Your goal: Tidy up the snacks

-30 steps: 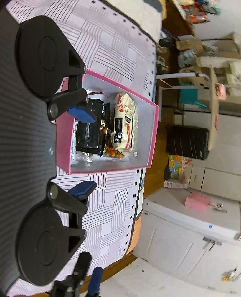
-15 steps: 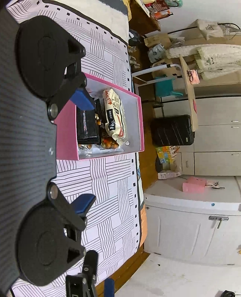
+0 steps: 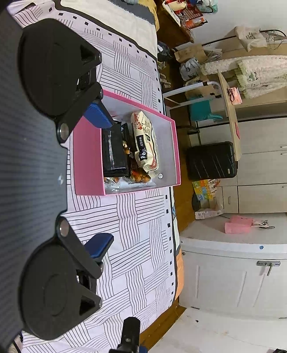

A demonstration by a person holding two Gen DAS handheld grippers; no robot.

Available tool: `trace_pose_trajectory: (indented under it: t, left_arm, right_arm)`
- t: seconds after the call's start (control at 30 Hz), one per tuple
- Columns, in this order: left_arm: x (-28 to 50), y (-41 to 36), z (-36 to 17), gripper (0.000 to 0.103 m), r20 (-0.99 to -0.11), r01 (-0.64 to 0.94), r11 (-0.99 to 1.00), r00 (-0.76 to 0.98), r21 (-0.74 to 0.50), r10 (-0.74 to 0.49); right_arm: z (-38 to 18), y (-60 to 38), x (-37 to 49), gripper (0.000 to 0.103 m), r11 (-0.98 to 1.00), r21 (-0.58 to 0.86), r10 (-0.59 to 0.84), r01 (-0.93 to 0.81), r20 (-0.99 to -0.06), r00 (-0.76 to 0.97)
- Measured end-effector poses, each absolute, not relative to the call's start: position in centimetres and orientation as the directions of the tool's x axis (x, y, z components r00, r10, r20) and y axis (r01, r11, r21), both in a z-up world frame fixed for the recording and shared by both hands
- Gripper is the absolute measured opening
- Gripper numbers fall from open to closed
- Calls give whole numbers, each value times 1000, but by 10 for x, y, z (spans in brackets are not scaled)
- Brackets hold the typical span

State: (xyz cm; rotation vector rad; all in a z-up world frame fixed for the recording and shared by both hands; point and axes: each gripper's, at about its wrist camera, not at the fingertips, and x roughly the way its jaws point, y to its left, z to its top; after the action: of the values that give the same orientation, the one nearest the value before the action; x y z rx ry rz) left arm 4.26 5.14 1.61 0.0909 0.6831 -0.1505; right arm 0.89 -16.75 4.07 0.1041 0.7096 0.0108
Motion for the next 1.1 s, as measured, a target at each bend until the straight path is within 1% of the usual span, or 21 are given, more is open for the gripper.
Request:
trace_pose_trajectory:
  t: [0.17, 0.33, 0.47, 0.63, 0.87, 1.1]
  left_arm:
    - [41, 52, 14, 103, -644, 157, 987, 758, 29, -101]
    - [40, 54, 14, 103, -643, 137, 990, 761, 31, -86]
    - [39, 55, 13, 103, -639, 138, 990, 764, 18, -95]
    - [37, 54, 10, 103, -647, 159, 987, 754, 10, -115]
    - [35, 50, 8, 103, -650, 142, 989, 755, 40, -82]
    - [34, 50, 6, 103, -646, 134, 989, 761, 65, -61]
  right_arm:
    - [39, -161, 4, 101, 998, 49, 12, 28, -666, 746]
    - [37, -162, 2, 101, 999, 24, -16, 41, -655, 755]
    - [33, -159, 3, 101, 997, -35, -75, 68, -638, 766]
    - [30, -159, 3, 101, 998, -20, -59, 60, -645, 762]
    - [33, -150, -2, 101, 996, -75, -87, 52, -607, 790]
    - [33, -149, -2, 101, 996, -70, -85, 53, -613, 786]
